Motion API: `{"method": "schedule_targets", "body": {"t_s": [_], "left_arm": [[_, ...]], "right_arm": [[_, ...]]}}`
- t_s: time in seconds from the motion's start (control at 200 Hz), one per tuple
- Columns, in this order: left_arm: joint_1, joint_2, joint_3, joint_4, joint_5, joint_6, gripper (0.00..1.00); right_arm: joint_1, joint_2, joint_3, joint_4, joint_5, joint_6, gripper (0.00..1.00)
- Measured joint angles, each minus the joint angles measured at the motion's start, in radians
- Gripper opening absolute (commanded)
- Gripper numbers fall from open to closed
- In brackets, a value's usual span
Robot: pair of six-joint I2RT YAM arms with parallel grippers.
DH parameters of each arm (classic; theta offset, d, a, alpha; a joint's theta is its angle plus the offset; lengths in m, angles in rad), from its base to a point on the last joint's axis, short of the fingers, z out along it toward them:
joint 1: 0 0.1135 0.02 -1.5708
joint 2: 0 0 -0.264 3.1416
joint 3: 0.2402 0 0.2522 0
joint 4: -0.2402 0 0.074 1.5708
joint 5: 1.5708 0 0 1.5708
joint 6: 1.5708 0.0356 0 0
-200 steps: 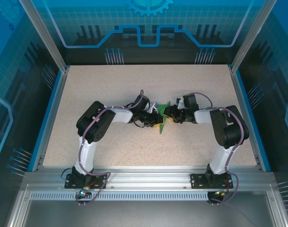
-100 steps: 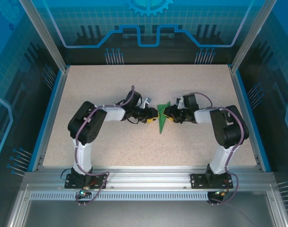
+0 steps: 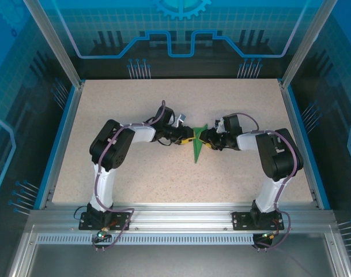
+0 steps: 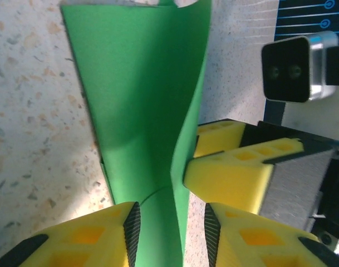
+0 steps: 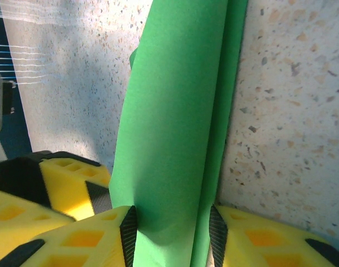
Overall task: Fold a paper plane with a square sheet of paper (fold left side to right side)
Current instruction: Fold the wing for the fifth time at the center of the table.
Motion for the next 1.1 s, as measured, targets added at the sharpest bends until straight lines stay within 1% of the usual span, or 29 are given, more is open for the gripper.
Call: {"method": "schedule_targets", "body": {"t_s": [0.22,0.295,0.355,0.565,0.67,1.095], "left_arm": [[0.0,0.047,0.043,0.003,0.02,-0.014,0.36],[-0.003,0.06,0.055,0.005,0.026,-0.014,0.33],[-0.004,0.065,0.06,0.004,0.027,-0.015,0.29],[-0.012,0.072,0.075,0.002,0.024,-0.021,0.08],[-0.012,0.072,0.079,-0.006,0.019,-0.008,0.01],[-0.012,0.075,0.103,-0.099,-0.04,0.059,0.0]], "right_arm": [[0.0,0.002,0.001,0.0,-0.003,0.0,0.41],[0.0,0.003,0.002,-0.002,-0.003,0.0,0.41],[0.0,0.003,0.004,-0.005,-0.003,0.0,0.41],[0.0,0.004,0.005,-0.006,-0.004,0.0,0.42],[0.0,0.004,0.005,-0.006,-0.006,-0.001,0.43],[0.0,0.003,0.006,-0.009,-0.007,-0.004,0.44]]}}
